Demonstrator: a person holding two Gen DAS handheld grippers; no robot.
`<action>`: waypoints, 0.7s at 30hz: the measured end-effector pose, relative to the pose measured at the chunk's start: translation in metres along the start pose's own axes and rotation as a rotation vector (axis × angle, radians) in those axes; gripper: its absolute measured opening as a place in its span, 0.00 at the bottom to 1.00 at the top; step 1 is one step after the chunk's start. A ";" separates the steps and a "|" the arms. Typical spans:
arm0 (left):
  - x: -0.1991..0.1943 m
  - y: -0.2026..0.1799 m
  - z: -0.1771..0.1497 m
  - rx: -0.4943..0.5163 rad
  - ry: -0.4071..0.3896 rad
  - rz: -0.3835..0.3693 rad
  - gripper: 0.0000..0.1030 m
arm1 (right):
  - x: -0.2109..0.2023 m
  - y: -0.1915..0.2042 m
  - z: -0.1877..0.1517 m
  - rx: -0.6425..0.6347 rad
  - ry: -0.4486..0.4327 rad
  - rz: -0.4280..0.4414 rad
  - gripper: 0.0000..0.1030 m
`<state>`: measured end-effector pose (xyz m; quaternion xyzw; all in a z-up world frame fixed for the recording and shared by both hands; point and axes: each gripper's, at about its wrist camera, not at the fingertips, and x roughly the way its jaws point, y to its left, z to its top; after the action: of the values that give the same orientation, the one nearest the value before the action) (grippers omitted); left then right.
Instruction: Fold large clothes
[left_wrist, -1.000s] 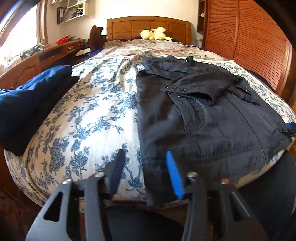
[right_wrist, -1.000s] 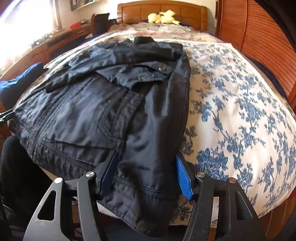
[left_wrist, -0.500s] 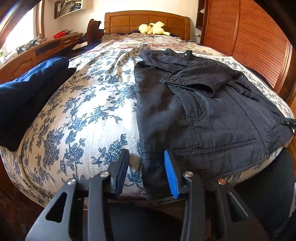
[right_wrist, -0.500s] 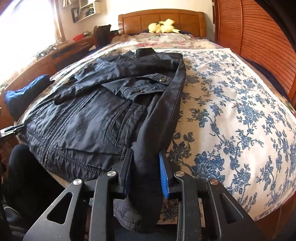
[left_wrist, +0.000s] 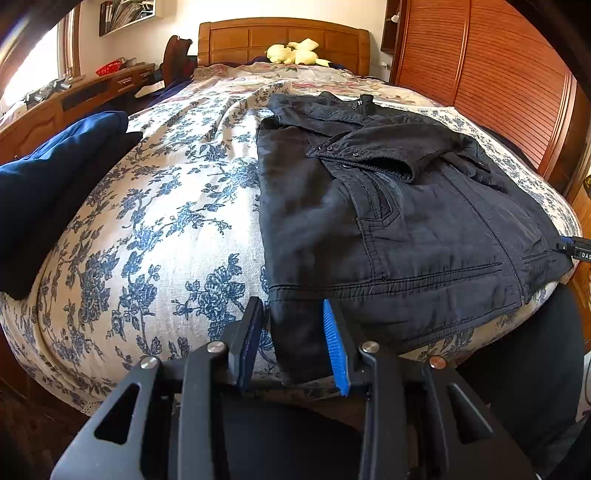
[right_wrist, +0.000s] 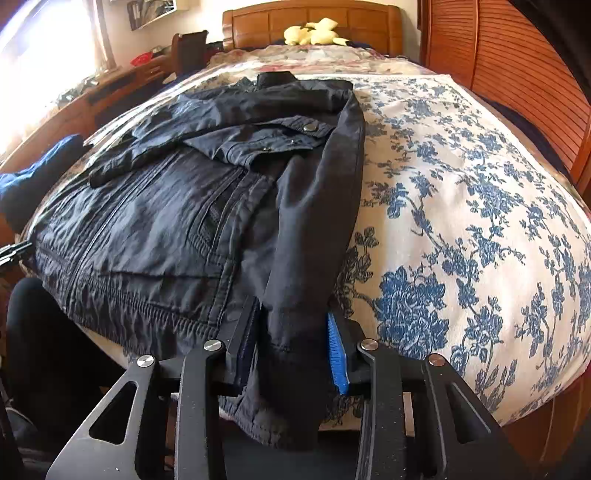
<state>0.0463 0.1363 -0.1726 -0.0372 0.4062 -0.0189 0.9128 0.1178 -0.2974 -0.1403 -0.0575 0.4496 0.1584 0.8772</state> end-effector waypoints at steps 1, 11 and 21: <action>0.000 0.000 0.000 0.000 0.000 0.001 0.32 | 0.000 0.001 0.000 -0.005 0.003 -0.003 0.34; -0.008 -0.003 0.003 0.002 -0.035 -0.018 0.11 | 0.006 0.009 -0.002 -0.029 0.010 -0.037 0.42; -0.005 -0.003 0.006 -0.016 -0.039 -0.012 0.10 | 0.006 0.006 -0.002 -0.026 0.003 -0.021 0.43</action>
<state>0.0471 0.1343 -0.1647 -0.0472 0.3884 -0.0205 0.9200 0.1172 -0.2905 -0.1464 -0.0741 0.4480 0.1550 0.8774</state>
